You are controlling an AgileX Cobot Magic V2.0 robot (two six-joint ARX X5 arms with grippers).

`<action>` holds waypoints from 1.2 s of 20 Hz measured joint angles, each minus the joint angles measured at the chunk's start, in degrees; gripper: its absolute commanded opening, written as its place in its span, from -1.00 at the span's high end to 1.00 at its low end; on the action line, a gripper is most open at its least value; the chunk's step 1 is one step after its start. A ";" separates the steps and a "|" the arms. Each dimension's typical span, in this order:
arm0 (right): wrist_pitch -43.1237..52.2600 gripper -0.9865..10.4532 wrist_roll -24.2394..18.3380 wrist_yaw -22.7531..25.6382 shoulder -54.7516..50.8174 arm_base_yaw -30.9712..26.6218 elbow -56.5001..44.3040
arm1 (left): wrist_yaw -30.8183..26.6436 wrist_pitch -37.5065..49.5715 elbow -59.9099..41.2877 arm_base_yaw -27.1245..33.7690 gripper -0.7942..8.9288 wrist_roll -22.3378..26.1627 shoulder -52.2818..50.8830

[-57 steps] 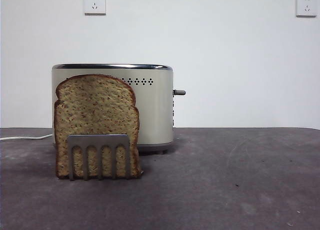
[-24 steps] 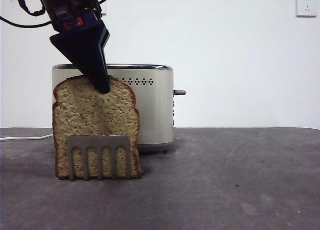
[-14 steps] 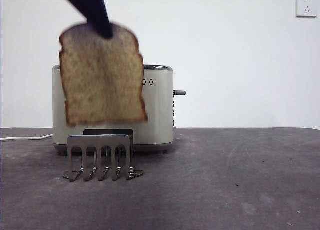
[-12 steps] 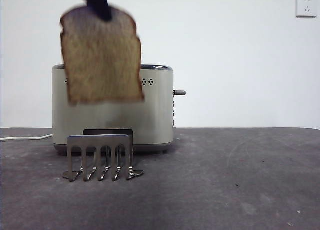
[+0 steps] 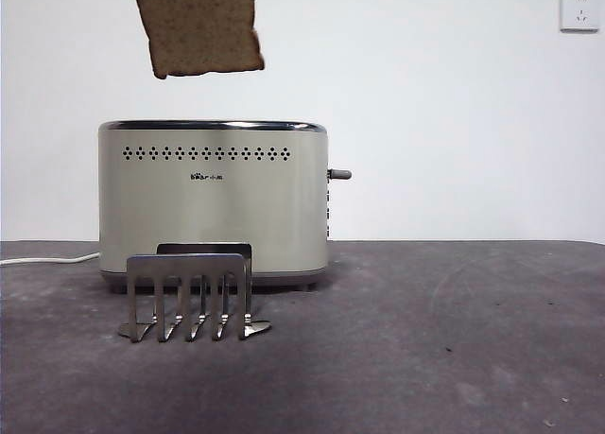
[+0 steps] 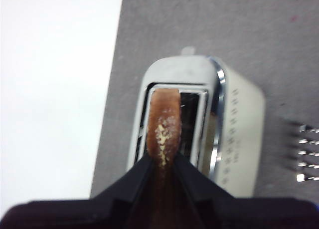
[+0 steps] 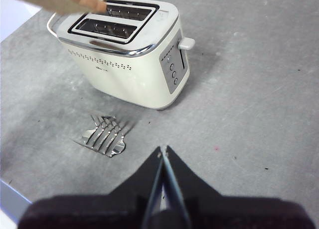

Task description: Pick up a slice of bread from the rack,put the bread on the toaster,press the button

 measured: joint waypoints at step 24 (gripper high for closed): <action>-0.07 0.85 -1.46 0.00 3.52 0.00 0.00 | 14.10 -0.59 -0.02 8.66 0.86 3.96 9.31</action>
